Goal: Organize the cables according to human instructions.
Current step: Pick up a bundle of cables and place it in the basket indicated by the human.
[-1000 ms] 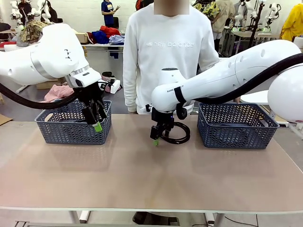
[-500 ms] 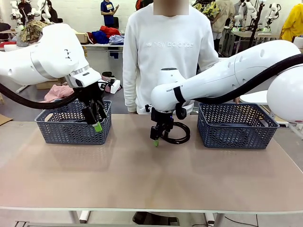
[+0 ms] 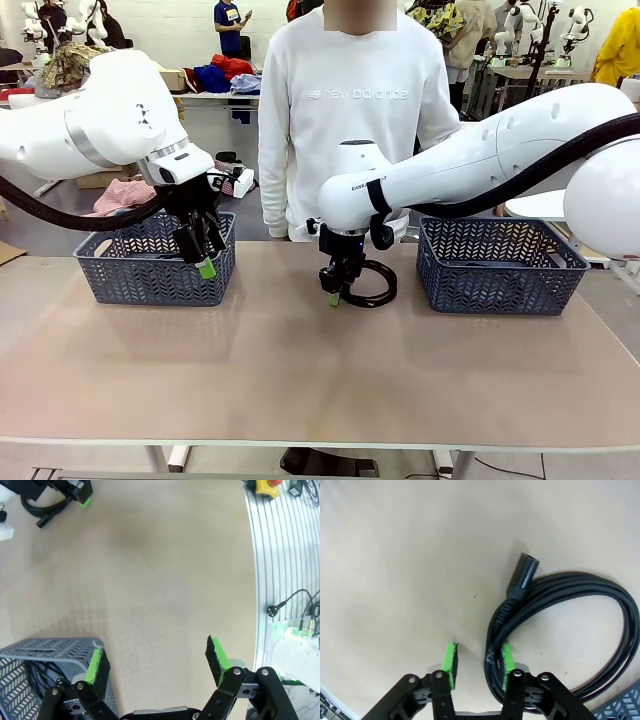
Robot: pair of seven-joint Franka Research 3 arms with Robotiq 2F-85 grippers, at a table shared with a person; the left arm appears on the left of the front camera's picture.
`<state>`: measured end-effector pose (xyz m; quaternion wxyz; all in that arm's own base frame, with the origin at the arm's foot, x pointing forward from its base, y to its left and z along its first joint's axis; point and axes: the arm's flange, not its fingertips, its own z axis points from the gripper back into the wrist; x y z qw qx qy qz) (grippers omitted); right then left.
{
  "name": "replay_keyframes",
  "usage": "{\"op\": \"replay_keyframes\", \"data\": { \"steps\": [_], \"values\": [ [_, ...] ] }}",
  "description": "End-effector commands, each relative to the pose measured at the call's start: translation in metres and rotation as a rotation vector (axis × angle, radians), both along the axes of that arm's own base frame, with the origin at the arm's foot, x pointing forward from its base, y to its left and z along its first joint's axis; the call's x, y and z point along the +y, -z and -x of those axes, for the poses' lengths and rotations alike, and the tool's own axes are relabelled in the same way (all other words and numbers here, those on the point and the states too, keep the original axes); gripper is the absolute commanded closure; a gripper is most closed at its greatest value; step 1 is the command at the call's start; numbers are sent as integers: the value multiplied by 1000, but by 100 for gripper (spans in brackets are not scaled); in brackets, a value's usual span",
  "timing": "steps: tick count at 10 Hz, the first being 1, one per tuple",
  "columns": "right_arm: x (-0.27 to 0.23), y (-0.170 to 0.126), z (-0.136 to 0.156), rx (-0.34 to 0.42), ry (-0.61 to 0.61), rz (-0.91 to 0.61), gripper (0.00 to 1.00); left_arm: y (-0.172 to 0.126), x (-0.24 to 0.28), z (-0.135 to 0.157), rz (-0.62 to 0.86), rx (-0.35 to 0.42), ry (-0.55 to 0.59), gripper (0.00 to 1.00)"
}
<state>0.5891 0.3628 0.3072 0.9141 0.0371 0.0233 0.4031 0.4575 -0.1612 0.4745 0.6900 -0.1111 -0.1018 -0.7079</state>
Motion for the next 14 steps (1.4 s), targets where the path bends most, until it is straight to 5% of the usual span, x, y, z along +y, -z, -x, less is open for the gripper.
{"op": "replay_keyframes", "data": {
  "steps": [1,4,7,9,14],
  "values": [
    [2,1,1,26,14,-10,75,0,2,0,1,-6,-6,0],
    [-1,3,3,18,32,-3,100,0,2,0,1,-6,-6,0],
    [-7,-7,6,-12,71,-15,100,0,2,0,1,-6,-6,0],
    [-17,-46,15,-34,57,-21,100,0,2,0,1,-6,-6,0],
    [-58,-155,51,59,-375,7,100,0,2,0,1,-6,-6,0]
  ]
}}
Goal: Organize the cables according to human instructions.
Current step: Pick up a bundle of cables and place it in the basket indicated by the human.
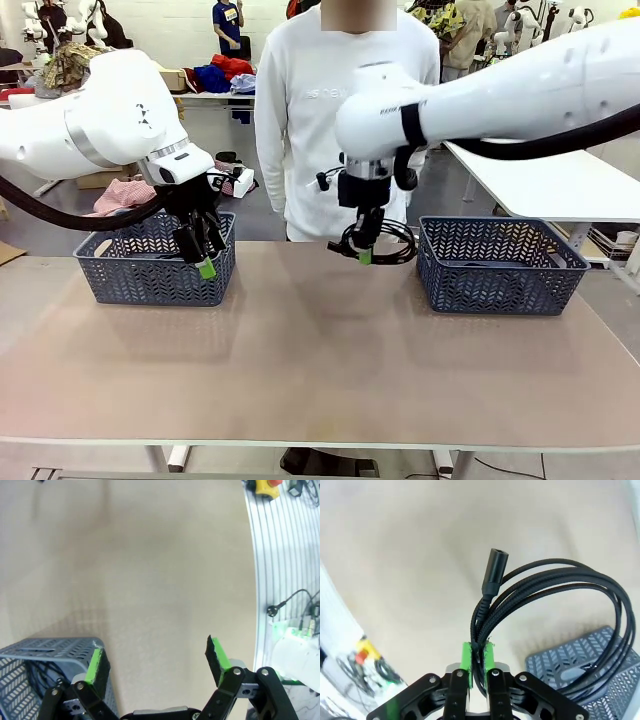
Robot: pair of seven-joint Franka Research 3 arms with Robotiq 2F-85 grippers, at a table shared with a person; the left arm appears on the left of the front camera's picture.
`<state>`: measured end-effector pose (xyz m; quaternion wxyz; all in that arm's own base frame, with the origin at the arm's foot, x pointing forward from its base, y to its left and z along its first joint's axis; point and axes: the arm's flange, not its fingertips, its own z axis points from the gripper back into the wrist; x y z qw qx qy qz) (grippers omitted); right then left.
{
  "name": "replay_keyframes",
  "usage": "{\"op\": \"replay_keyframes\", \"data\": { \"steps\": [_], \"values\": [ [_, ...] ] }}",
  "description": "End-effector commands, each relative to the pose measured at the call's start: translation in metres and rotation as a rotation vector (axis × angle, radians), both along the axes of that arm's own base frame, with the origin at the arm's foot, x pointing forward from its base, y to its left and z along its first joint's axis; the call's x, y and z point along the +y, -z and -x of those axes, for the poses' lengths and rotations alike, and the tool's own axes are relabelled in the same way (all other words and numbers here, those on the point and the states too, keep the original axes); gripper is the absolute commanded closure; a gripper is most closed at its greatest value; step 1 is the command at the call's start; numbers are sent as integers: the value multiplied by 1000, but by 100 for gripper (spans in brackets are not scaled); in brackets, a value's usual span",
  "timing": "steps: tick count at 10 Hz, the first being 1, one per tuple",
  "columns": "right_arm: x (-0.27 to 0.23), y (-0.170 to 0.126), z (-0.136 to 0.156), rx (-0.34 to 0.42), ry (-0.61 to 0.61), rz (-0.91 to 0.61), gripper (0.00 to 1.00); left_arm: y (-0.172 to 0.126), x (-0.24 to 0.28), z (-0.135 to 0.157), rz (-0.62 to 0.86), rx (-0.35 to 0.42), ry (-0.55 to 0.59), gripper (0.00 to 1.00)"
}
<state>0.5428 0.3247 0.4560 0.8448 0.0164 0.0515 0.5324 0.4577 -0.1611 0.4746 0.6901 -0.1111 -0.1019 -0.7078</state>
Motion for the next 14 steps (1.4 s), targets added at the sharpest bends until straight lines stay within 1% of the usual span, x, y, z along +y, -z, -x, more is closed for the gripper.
{"op": "replay_keyframes", "data": {
  "steps": [1,2,3,4,6,9,12,14],
  "values": [
    [-33,-19,8,44,-116,-62,100,0,2,0,1,-6,-6,0],
    [-47,-28,11,57,-164,-64,100,0,2,0,1,-6,-6,0],
    [-62,-33,11,46,-215,-54,100,0,2,0,1,-6,-6,0],
    [-81,-35,12,29,-254,-71,100,0,2,0,1,-6,-6,0],
    [-117,-36,12,-33,-279,-66,100,0,2,0,1,-6,-6,0],
    [-172,-29,5,-73,-247,-83,100,0,2,0,1,-6,-6,0],
    [-222,-14,-13,-61,-183,-65,100,0,2,0,1,-6,-6,0],
    [-242,-9,-31,-65,-163,-59,100,0,2,0,1,-6,-6,0]
  ]
}}
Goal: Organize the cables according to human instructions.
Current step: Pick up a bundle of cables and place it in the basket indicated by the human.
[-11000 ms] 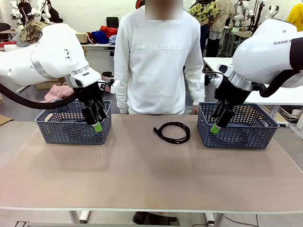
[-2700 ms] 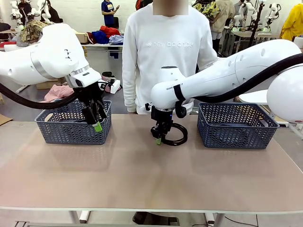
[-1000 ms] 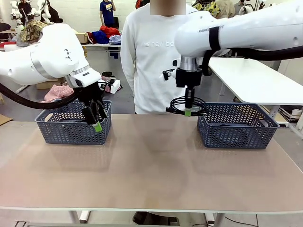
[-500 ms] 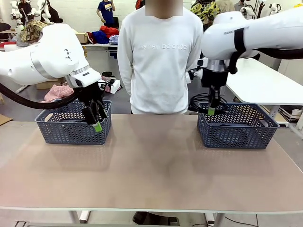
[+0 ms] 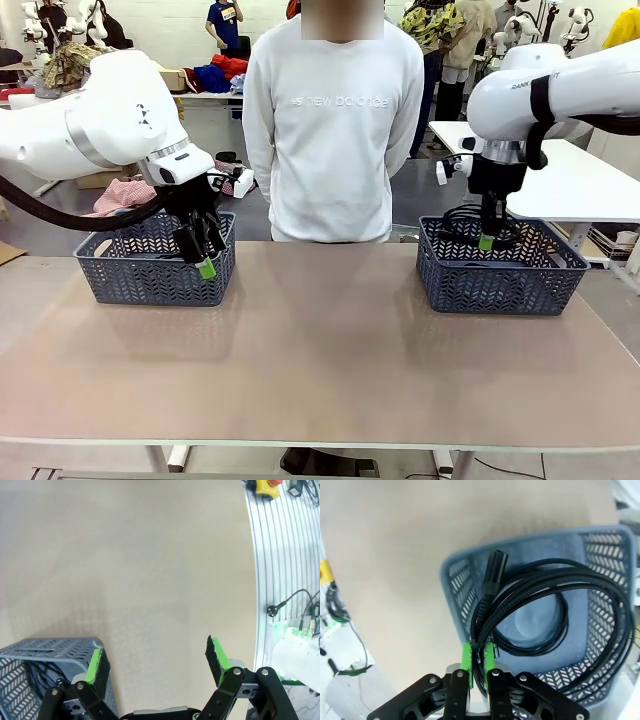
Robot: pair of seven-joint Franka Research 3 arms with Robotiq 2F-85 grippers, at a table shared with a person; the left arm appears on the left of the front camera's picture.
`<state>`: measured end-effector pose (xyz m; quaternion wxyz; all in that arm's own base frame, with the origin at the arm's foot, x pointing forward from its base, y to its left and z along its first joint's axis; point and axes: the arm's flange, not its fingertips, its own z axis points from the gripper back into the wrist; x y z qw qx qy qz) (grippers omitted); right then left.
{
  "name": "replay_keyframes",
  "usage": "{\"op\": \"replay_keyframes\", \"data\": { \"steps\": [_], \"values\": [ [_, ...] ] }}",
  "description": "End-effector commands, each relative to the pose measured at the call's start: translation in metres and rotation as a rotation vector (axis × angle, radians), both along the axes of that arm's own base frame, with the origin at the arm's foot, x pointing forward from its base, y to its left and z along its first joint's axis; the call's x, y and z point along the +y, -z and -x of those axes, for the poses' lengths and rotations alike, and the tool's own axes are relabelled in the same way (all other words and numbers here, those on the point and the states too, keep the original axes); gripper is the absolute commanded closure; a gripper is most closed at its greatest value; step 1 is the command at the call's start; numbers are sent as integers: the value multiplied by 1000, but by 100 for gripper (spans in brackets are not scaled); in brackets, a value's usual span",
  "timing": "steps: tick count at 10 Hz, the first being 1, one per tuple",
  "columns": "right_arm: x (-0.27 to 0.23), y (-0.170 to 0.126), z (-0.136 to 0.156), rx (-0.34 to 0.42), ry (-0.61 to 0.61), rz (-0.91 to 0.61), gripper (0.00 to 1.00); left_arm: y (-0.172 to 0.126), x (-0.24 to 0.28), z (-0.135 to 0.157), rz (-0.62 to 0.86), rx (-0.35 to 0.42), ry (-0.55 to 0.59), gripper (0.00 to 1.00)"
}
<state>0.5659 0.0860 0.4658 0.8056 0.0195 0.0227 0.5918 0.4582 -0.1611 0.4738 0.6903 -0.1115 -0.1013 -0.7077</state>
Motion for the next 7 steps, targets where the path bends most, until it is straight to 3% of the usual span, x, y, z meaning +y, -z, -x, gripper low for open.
{"op": "replay_keyframes", "data": {
  "steps": [1,7],
  "values": [
    [-9,4,-17,-19,-32,-9,100,-1,2,1,1,-8,-5,0],
    [-20,16,-42,-20,-43,23,100,-1,2,1,1,-8,-5,0]
  ]
}}
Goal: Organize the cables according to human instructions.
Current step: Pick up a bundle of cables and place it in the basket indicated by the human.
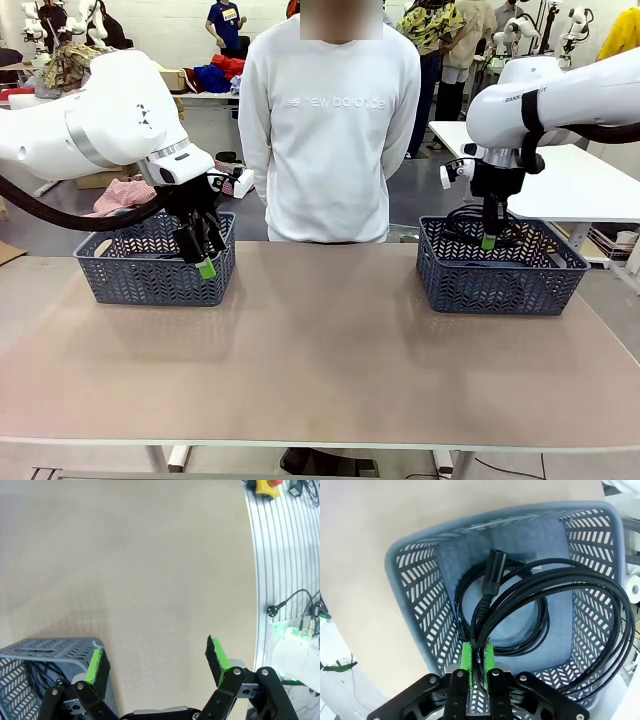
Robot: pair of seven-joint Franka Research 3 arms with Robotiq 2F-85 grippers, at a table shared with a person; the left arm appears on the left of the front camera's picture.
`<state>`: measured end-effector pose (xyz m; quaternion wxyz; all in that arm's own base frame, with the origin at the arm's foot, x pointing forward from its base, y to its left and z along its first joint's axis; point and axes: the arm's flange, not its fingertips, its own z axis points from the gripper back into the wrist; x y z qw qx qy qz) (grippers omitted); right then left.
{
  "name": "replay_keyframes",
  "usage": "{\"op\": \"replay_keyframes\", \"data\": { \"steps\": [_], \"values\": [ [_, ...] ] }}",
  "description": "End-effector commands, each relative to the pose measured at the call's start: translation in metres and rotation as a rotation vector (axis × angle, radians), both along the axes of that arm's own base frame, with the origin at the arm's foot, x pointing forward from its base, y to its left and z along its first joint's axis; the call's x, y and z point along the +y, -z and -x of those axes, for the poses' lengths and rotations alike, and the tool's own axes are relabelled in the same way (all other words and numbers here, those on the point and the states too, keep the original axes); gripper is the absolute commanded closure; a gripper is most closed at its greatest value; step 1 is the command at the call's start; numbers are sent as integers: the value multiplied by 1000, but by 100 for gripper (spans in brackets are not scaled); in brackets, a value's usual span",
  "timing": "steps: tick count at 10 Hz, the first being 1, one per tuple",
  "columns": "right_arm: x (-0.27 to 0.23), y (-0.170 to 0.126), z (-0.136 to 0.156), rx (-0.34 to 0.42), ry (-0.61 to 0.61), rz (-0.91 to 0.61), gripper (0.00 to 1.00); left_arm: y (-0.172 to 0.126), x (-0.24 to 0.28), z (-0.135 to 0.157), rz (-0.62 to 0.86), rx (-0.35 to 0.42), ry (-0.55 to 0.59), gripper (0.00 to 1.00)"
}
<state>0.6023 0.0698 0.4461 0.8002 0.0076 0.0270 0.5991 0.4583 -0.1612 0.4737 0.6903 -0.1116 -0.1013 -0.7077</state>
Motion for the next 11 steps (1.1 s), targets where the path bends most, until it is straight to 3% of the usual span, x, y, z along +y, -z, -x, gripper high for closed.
{"op": "replay_keyframes", "data": {
  "steps": [1,2,3,4,5,6,7,8,9,10,11],
  "values": [
    [-4,-4,-6,-1,-4,1,69,-1,2,1,1,-8,-5,0],
    [-4,-5,-6,2,3,1,69,-1,2,1,1,-8,-5,0],
    [-4,-7,-6,2,20,-2,50,-1,2,1,1,-8,-5,0],
    [-4,-9,-6,3,31,-9,65,-1,2,1,1,-8,-5,0],
    [-5,-11,-6,2,41,-13,30,-1,2,1,1,-8,-5,0],
    [-4,-12,-6,4,45,-11,46,-1,2,1,1,-8,-5,0],
    [-5,-11,-5,6,48,-11,11,-1,2,1,1,-8,-5,0],
    [-5,-12,-5,5,50,-11,27,-1,2,1,1,-8,-5,0],
    [-6,-14,-4,5,55,-9,0,-1,2,1,1,-8,-5,0],
    [-6,-15,-4,6,57,-9,7,-1,2,1,1,-8,-5,0],
    [-5,-16,-3,7,62,-12,0,-1,2,1,1,-8,-5,0]
  ]
}}
